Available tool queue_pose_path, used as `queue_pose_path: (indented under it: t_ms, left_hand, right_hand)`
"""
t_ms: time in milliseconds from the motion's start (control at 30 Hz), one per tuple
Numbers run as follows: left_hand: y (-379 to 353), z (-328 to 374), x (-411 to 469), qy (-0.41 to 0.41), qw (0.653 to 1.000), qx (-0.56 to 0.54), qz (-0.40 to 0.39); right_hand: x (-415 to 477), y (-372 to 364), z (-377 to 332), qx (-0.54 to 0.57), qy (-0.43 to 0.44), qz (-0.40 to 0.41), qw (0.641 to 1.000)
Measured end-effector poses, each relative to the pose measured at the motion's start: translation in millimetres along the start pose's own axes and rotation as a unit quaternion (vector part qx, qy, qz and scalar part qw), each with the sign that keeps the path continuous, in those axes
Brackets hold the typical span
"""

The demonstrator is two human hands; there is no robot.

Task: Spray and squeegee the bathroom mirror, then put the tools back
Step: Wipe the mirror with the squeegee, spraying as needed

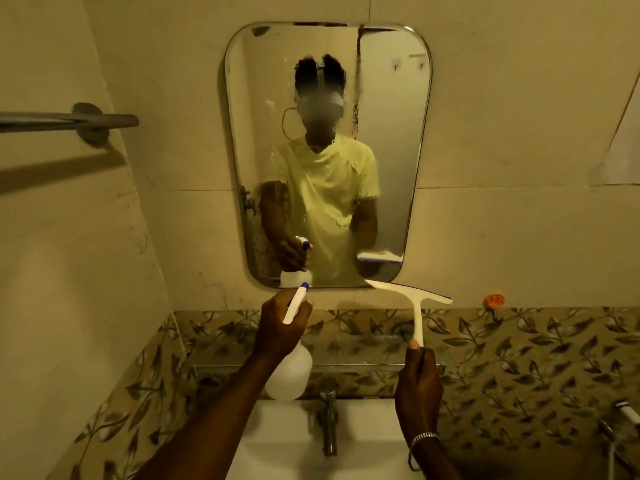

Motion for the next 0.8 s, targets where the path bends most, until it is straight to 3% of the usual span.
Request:
queue_pose_path:
  t_ms: [433,600,800]
  left_hand:
    - [-77.5,72.4,6.1,-0.067,0.995,-0.053,-0.056]
    - [-61.7,51.4,3.3,-0.063,0.995,-0.067,-0.028]
    - [-12.6,24.3,8.2,-0.047,0.996,-0.069,0.027]
  right_hand:
    - [23.7,43.1,1.3,-0.005,-0.003,0.06,0.998]
    - [26.6,34.0,-27.9,0.04,0.032,0.019,0.999]
    - [34.4,-25.1,-131.8,0.091,0.165,-0.086,0.978]
Point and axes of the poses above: each hand's wrist, its own x-axis towards the middle knuckle, its own y-axis out of the back of the hand, z = x × y, the point moved 1 cm from there along x, towards the middle knuckle, and after that the axes turned 3 degrees about x, right-handed, at the moved point
